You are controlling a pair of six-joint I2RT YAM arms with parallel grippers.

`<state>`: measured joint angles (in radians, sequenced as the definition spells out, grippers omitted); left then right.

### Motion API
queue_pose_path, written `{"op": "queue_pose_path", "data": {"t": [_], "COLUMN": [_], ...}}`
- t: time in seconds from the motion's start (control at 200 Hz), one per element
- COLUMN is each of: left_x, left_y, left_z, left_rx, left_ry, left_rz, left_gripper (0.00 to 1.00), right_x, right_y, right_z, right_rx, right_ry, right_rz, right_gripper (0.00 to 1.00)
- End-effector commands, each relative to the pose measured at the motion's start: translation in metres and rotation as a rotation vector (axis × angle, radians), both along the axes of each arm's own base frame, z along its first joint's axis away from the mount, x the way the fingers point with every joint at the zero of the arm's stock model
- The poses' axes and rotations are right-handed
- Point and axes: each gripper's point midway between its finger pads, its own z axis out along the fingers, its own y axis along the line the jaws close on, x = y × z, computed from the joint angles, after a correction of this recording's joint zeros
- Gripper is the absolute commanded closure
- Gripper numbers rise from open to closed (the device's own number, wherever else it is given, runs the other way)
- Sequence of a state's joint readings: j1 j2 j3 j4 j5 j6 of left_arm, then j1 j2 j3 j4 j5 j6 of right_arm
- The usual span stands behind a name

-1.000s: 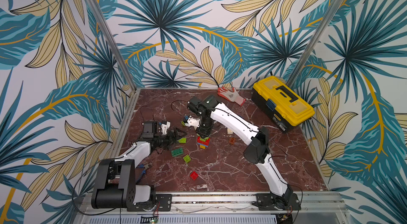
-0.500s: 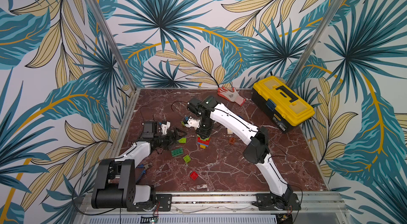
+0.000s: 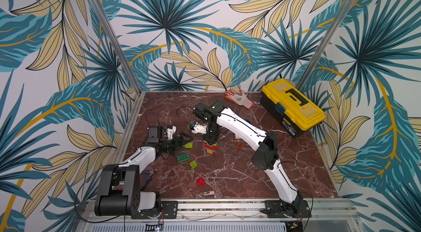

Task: Assemble a carrot with lego
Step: Assemble the lego brick with the lego brick.

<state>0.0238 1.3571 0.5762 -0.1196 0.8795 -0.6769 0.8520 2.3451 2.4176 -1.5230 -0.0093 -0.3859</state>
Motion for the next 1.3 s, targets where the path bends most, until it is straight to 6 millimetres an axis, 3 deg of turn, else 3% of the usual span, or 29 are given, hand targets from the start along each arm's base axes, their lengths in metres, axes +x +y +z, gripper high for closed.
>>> {"op": "queue_pose_path", "data": {"t": [0.0, 0.441, 0.836, 1.297], "left_x": [0.000, -0.002, 0.000, 0.001], "left_y": [0.001, 0.001, 0.002, 0.001], "left_z": [-0.003, -0.008, -0.012, -0.010], "left_rx": [0.005, 0.001, 0.009, 0.003], "left_ry": [-0.010, 0.010, 0.022, 0.018], "left_rz": [-0.008, -0.010, -0.005, -0.005], "left_gripper": [0.01, 0.00, 0.01, 0.01], "right_x": [-0.013, -0.015, -0.028, -0.034], "right_y": [-0.016, -0.014, -0.028, -0.034], "right_z": [-0.041, -0.075, -0.109, -0.116], "right_rx": [-0.142, -0.190, -0.285, -0.303], "right_ry": [0.086, 0.153, 0.233, 0.248], "right_rz": [0.031, 0.086, 0.142, 0.195], "right_gripper": [0.74, 0.73, 0.74, 0.76]}}
